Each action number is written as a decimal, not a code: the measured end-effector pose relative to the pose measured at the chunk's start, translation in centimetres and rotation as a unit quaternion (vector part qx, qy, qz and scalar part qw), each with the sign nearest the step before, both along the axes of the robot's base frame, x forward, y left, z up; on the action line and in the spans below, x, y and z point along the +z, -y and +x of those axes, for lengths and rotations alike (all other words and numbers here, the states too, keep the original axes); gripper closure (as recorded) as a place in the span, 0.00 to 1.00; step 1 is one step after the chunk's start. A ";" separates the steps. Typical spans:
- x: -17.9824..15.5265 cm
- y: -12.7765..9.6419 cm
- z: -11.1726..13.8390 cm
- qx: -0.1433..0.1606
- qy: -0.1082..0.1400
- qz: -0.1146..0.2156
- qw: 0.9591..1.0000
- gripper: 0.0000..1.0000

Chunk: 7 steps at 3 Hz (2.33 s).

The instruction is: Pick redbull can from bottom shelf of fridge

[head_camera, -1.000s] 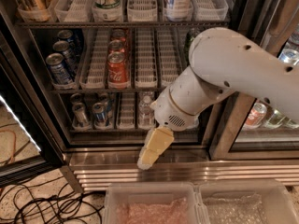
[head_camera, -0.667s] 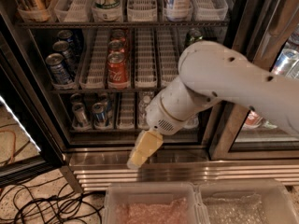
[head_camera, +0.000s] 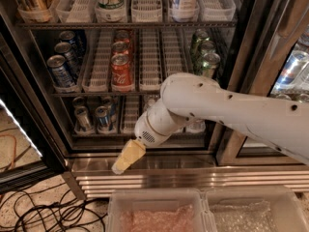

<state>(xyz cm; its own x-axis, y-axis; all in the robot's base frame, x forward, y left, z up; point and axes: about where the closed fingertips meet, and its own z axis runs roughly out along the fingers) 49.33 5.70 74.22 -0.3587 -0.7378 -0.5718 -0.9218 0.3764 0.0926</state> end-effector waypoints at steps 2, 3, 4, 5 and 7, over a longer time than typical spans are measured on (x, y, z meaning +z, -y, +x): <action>-1.1 -0.4 0.5 -0.009 0.002 -0.004 1.000 0.00; -5.0 -0.6 2.2 -0.041 0.011 -0.028 0.999 0.00; -8.5 -0.3 4.1 -0.107 -0.001 -0.021 0.994 0.00; -8.2 -0.5 4.3 -0.125 -0.006 -0.013 0.992 0.00; -9.4 -1.6 4.4 -0.133 0.002 -0.016 0.991 0.00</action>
Offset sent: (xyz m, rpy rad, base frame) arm 0.0143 0.0071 -0.0293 -0.0177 -0.0062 -0.0521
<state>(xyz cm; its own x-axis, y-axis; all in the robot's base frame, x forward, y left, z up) 53.70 7.30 64.86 -0.5416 -0.6349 -0.5510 -0.7894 0.6094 0.0739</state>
